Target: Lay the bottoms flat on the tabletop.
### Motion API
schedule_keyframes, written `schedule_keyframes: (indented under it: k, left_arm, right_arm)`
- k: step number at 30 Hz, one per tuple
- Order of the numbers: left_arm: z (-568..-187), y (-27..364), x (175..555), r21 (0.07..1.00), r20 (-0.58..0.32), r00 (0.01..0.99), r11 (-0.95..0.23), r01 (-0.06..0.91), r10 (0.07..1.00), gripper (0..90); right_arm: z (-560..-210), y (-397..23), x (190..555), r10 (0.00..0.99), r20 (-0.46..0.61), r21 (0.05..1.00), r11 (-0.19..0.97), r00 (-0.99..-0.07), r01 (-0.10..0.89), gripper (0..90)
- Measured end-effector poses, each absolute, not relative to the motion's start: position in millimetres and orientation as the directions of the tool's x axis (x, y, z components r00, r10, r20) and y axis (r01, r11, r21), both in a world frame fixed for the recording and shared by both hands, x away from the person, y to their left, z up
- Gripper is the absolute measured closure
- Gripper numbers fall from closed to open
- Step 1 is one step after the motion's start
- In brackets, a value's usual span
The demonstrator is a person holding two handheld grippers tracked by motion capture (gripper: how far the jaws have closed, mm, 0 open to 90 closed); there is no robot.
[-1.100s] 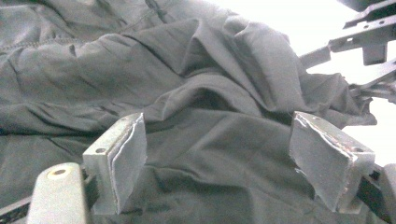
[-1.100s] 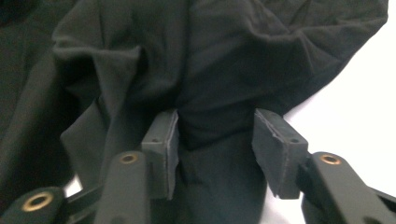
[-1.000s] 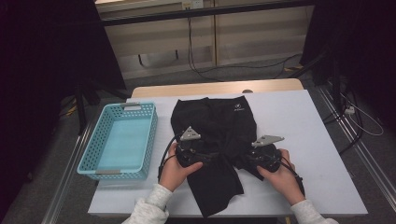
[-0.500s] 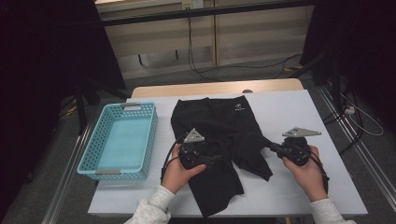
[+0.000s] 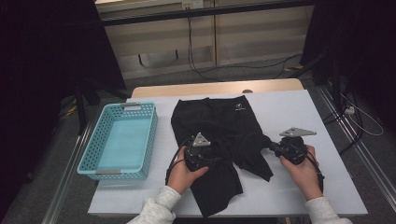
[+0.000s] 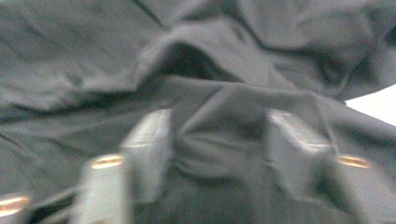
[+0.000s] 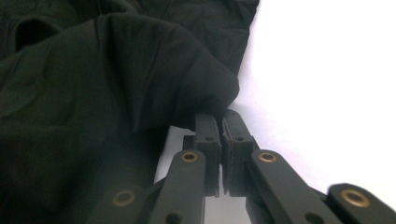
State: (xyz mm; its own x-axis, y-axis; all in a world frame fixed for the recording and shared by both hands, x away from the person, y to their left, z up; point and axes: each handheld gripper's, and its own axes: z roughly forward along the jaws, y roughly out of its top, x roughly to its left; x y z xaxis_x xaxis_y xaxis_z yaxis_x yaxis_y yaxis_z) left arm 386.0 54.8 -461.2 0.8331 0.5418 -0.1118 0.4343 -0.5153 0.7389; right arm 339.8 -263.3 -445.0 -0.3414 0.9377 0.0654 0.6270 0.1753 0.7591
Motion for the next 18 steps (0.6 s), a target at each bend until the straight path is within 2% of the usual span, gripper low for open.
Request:
schedule_keyframes:
  k: [1, 3, 6, 7, 11, 13, 18]
  left_arm:
    - [-460.0, 54.3, 385.2, 0.730, -0.109, 0.830, -0.523, 0.440, 0.546, 53.7]
    - [-458.2, 53.7, 384.4, 0.717, -0.113, 0.829, -0.533, 0.450, 0.548, 69.7]
    - [-457.4, 55.1, 384.2, 0.703, -0.147, 0.819, -0.524, 0.481, 0.554, 84.1]
    - [-456.5, 56.0, 384.4, 0.697, -0.151, 0.817, -0.526, 0.487, 0.556, 86.3]
    - [-445.7, 70.2, 390.1, 0.684, -0.169, 0.806, -0.521, 0.510, 0.567, 87.7]
    - [-437.7, 82.9, 394.0, 0.690, -0.152, 0.792, -0.510, 0.514, 0.592, 87.8]
    - [-428.9, 105.6, 402.7, 0.699, -0.170, 0.746, -0.455, 0.551, 0.643, 87.8]
  right_arm:
    - [-444.8, -263.3, 340.1, 0.938, 0.068, 0.761, 0.172, -0.340, 0.626, 87.1]
    - [-444.6, -262.6, 340.5, 0.937, 0.064, 0.762, 0.176, -0.343, 0.623, 86.8]
    - [-445.0, -262.1, 340.7, 0.936, 0.063, 0.759, 0.180, -0.346, 0.626, 86.9]
    - [-445.0, -262.2, 340.8, 0.935, 0.064, 0.759, 0.181, -0.349, 0.625, 87.1]
    - [-443.3, -264.3, 340.6, 0.933, 0.062, 0.763, 0.184, -0.354, 0.619, 88.0]
    - [-442.4, -266.7, 340.2, 0.934, 0.063, 0.766, 0.180, -0.352, 0.617, 88.5]
    - [-442.9, -270.5, 342.9, 0.942, 0.056, 0.765, 0.173, -0.331, 0.620, 89.0]
